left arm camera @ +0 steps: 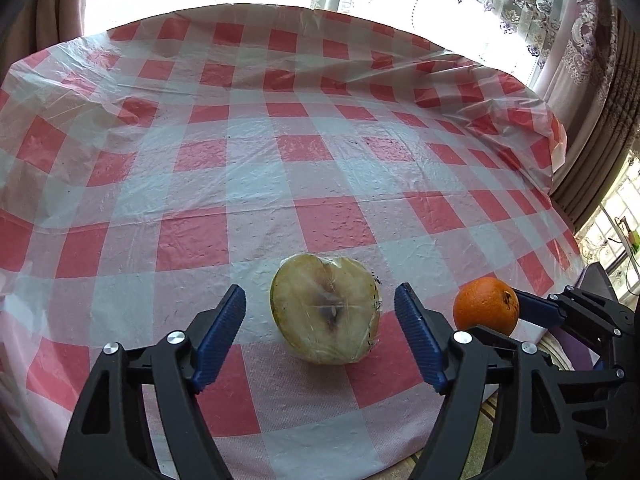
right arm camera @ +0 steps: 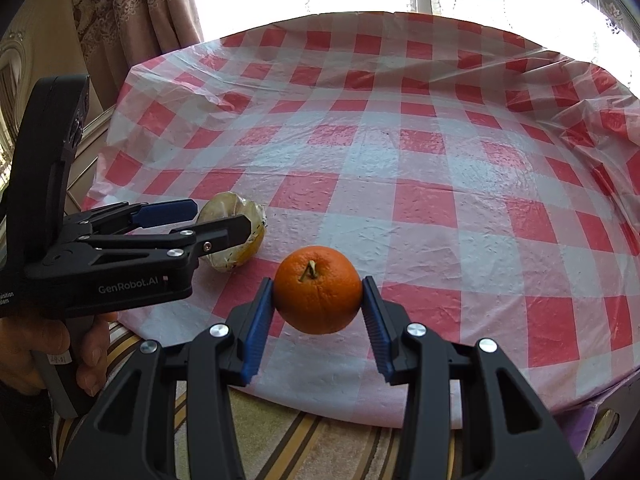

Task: Organize fruits
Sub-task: 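Lift the wrapped fruit with the left tool while the right lifts the orange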

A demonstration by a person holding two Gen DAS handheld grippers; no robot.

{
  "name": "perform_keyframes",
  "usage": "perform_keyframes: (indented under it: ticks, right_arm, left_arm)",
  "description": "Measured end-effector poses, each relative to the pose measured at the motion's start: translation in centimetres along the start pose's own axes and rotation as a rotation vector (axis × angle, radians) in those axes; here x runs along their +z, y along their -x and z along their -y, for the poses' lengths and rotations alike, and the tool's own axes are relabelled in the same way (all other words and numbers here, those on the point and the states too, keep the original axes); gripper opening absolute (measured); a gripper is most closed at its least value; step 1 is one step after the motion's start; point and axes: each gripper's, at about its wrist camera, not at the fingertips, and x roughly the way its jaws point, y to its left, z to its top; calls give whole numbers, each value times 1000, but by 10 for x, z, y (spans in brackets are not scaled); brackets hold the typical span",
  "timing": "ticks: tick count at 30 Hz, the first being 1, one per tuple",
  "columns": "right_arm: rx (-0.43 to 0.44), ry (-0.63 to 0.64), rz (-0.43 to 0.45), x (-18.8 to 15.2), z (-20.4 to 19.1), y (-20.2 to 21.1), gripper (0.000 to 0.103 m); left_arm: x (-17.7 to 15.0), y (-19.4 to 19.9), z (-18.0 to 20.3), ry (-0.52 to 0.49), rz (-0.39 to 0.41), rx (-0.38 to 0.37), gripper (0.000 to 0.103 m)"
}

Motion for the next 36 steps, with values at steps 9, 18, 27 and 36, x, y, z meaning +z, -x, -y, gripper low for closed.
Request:
perform_keyframes:
  ticks: [9, 18, 27, 36]
  right_arm:
    - [-20, -33, 17, -1, 11, 10, 44]
    - [-30, -55, 24, -6, 19, 18, 44]
    - [-63, -95, 36, -21, 38, 40, 44]
    - [-121, -153, 63, -47, 72, 79, 44]
  left_arm:
    - [-4, -13, 4, -40, -63, 41, 72]
    - [-1, -17, 6, -57, -75, 50, 58]
    - [-1, -4, 28, -116, -50, 14, 57]
    - [-4, 10, 78, -199, -34, -44, 57]
